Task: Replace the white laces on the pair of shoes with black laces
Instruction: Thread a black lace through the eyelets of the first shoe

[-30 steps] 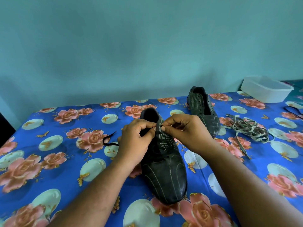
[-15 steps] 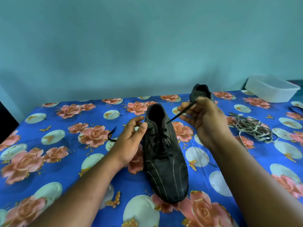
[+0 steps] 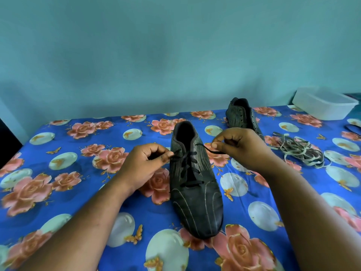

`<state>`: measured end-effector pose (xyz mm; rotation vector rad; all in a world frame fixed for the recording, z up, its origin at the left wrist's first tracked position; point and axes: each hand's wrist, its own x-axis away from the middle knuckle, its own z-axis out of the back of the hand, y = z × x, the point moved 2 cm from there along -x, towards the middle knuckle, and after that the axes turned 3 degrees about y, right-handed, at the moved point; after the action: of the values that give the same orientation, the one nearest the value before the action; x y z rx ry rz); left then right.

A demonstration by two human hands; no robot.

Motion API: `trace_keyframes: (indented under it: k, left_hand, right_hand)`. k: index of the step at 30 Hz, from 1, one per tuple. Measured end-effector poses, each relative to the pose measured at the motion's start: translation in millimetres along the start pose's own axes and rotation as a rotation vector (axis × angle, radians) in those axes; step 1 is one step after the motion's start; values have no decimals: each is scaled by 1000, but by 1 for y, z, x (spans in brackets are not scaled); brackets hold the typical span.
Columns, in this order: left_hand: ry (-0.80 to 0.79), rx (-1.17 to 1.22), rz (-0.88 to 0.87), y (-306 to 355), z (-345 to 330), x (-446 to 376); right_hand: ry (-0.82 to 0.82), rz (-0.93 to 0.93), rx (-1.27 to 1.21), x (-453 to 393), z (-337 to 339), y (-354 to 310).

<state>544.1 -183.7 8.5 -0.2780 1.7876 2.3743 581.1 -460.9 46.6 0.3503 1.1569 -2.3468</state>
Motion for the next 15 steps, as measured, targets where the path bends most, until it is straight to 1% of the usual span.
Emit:
trace_keyframes:
  k: [4,5,6,8,10,12,15]
  left_hand:
    - [69,13,7,-2,6,-2]
    - [88,35,14,-2,7,-3]
    - [105,60,20,-1,8,-2]
    - [137,82,32,-1,7,-3]
    - [144,69,37,-3,7,-4]
    - [127,34,35,-4,7,-3]
    - [100,-2,27,-3,6,-2]
  right_hand:
    - [169,-119,-83,-2,9,3]
    - [179,-129,-99,-2,11,3]
    - [150,-125,-104,-1,11,4]
    - [13,-64,-78,1,4,-2]
    - [-88,28,32,2,-8,-5]
    - [-92,80,122,0,-17,-4]
    - [-56,116,111,0,-22,-4]
